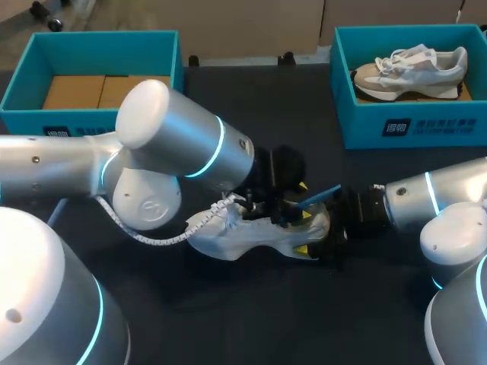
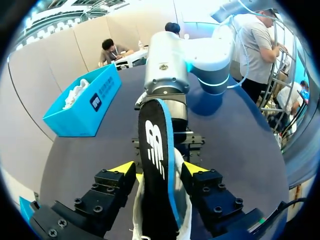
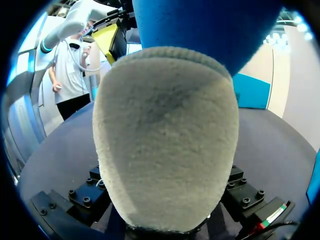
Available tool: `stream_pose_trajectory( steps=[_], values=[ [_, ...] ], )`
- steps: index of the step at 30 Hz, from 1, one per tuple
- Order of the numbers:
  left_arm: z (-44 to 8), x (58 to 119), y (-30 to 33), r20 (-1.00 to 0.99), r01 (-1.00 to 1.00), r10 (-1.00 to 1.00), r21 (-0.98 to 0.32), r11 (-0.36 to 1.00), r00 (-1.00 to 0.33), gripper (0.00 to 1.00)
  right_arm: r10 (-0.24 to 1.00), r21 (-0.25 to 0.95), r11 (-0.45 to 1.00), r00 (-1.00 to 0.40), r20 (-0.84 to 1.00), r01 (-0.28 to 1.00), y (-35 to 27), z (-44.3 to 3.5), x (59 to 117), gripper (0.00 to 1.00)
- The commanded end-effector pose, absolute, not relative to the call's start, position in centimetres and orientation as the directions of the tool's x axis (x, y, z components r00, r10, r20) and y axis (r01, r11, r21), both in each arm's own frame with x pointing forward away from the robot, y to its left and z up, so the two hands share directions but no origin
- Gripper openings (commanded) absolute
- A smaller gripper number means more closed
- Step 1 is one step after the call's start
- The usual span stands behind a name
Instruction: Take the shoe out of the shoebox, open the shoe tongue, remove and reinsert the insole, then place the shoe into the shoebox
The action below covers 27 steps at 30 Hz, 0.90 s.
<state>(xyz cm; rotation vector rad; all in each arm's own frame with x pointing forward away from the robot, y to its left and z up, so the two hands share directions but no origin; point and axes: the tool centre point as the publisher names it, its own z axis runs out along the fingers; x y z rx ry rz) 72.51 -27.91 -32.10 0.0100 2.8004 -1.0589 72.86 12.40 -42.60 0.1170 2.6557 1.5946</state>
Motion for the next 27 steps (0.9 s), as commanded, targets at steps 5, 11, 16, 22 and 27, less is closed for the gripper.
stream_pose_trajectory(
  steps=[5,11,16,22,27],
  values=[
    [-32.9,72.9,-28.4,-0.131,0.048,-0.052,-0.659,0.751,-0.99,0.45,0.088,0.88,0.474,-0.996,0.003,0.045,12.8,-42.9,72.9,0.0],
    [-33.2,73.1,-28.6,-0.118,0.039,-0.05,-0.647,0.762,-0.992,0.33,0.088,0.88,0.474,-0.996,0.003,0.045,12.8,-42.9,72.9,0.0],
    [-33.0,72.8,-28.6,-0.121,0.05,-0.037,-0.644,0.764,-0.992,0.0,0.088,0.88,0.474,-0.996,0.003,0.045,12.8,-42.9,72.9,0.0],
    [-31.9,72.4,-28.7,-0.128,0.071,-0.017,-0.645,0.761,-0.992,0.0,0.088,0.88,0.474,-0.996,0.003,0.045,12.8,-42.9,72.9,0.0],
    [-30.3,72.5,-29.0,-0.132,0.089,0.004,-0.648,0.757,-0.991,0.0,0.088,0.88,0.474,-0.996,0.003,0.045,12.8,-42.9,72.9,0.0]
  ],
)
